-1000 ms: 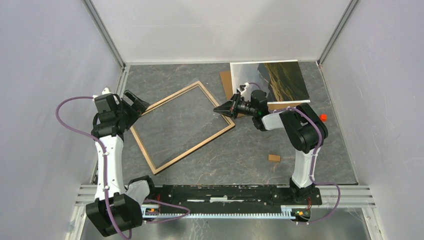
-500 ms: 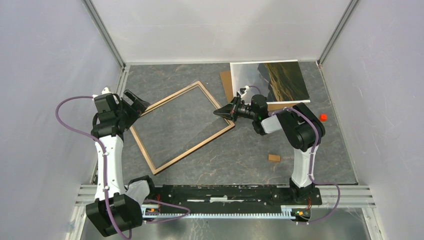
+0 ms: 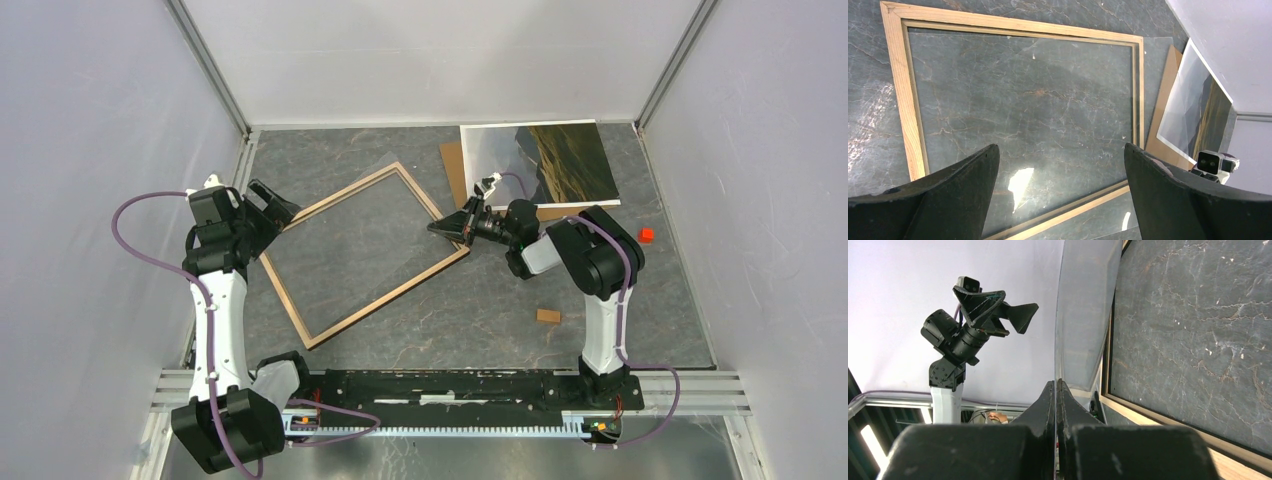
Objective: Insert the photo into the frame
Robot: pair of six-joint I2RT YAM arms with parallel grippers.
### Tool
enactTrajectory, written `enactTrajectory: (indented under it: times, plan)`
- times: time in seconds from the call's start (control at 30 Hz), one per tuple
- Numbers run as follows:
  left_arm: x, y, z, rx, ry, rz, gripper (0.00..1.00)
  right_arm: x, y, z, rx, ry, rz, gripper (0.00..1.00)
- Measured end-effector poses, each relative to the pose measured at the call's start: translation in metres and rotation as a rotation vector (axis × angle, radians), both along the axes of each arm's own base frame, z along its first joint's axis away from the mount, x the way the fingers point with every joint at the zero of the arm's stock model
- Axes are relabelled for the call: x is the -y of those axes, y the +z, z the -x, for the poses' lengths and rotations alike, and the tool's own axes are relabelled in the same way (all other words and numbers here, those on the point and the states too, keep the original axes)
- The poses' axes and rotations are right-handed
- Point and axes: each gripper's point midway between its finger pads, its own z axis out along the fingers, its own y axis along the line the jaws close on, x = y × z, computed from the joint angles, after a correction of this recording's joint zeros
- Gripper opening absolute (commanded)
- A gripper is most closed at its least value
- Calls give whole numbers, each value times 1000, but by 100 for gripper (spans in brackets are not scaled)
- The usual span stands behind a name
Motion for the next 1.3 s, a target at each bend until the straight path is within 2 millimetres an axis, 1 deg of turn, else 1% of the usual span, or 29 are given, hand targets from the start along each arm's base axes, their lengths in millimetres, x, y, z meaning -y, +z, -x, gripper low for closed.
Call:
enactTrajectory:
  times: [0.4,0.67,0.77,0.97,1.1,1.2,1.27,1.3]
  plan:
    - [2,0,0,0,-5,0,100,-5,-3,4,43,-19,-31,0]
    - [3,0,0,1,-10,-1,100,-8,4,4,69,-42,-61,0]
    - [3,-2,0,-1,-10,0,100,-9,-2,3,56,-51,-58,0]
    - [4,-15,-3,-25,-6,25,100,-11,-18,2,20,-57,-42,0]
    - [6,-17,-4,-27,-10,34,100,-12,-18,3,15,-51,-45,0]
    - [-1,-20,-5,-38,13,44,100,-13,-17,3,11,-48,-50,0]
    - [-15,-27,-7,-58,64,74,100,-13,-17,3,7,-46,-51,0]
    - [-26,-33,-8,-68,106,99,100,-13,-17,4,5,-44,-52,0]
